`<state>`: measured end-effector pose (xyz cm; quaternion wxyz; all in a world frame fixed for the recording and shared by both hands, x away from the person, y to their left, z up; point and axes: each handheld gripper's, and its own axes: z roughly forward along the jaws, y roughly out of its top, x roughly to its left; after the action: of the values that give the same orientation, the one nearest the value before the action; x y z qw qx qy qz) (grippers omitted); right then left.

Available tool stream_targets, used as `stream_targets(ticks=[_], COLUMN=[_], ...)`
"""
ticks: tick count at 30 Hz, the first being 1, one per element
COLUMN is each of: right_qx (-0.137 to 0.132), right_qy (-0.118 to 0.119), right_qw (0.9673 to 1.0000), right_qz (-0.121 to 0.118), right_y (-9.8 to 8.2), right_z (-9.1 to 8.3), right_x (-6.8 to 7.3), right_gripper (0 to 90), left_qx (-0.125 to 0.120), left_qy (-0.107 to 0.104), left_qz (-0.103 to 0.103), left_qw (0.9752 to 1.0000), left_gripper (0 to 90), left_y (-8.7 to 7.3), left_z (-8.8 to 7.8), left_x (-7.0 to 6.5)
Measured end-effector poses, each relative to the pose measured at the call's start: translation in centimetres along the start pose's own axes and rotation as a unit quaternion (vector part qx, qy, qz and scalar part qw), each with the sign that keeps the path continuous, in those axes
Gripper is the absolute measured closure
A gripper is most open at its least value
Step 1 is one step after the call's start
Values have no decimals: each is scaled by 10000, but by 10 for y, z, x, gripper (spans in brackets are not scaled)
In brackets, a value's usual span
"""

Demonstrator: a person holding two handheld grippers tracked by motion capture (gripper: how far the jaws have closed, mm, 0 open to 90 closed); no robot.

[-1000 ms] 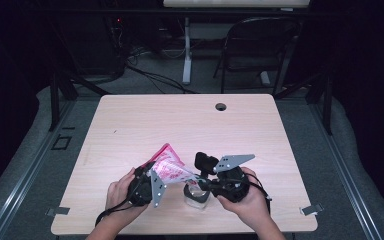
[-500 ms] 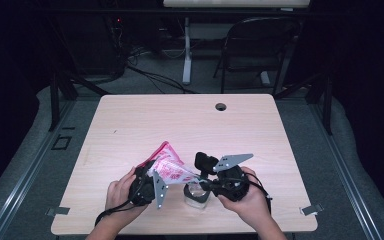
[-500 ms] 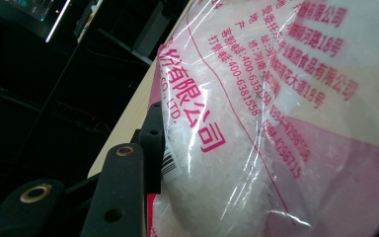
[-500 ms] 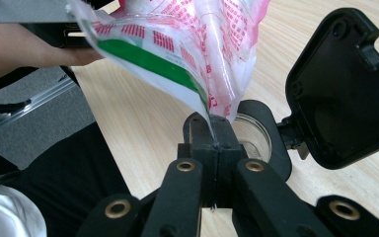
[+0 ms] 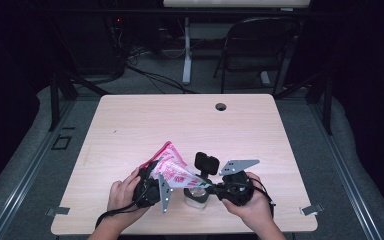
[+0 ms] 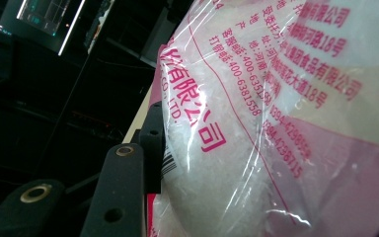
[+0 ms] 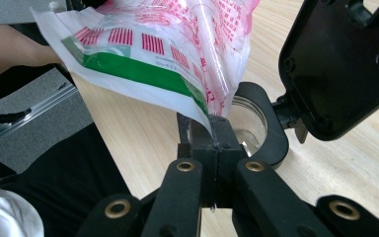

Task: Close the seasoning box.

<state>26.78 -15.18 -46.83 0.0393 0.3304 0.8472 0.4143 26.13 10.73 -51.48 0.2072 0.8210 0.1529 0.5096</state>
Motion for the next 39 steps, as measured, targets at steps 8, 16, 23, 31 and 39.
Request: stream_targets(ticks=[8, 16, 23, 31, 39], right_qx=[-15, -4, -36, 14, 31], right_qy=[-21, -20, -37, -31, -53], right_qw=[10000, 10000, 10000, 10000, 9999], right_qz=[-14, 36, 47, 86, 122], right_y=[-3, -6, -6, -8, -10], right_z=[0, 1, 0, 0, 2], right_x=[-1, -3, -4, -6, -8], right_gripper=[900, 900, 900, 900, 900], left_qx=[-32, -21, -3, -18, -15], left_qy=[85, 252, 419, 565, 633], left_qz=[31, 174, 375, 562, 685], left_qw=[10000, 9995, 9984, 9968, 9956], left_gripper=[605, 605, 605, 605, 605], left_y=[2, 3, 6, 8, 9], left_z=[1, 0, -3, -6, -6], left_x=[-3, -6, -6, -7, -8])
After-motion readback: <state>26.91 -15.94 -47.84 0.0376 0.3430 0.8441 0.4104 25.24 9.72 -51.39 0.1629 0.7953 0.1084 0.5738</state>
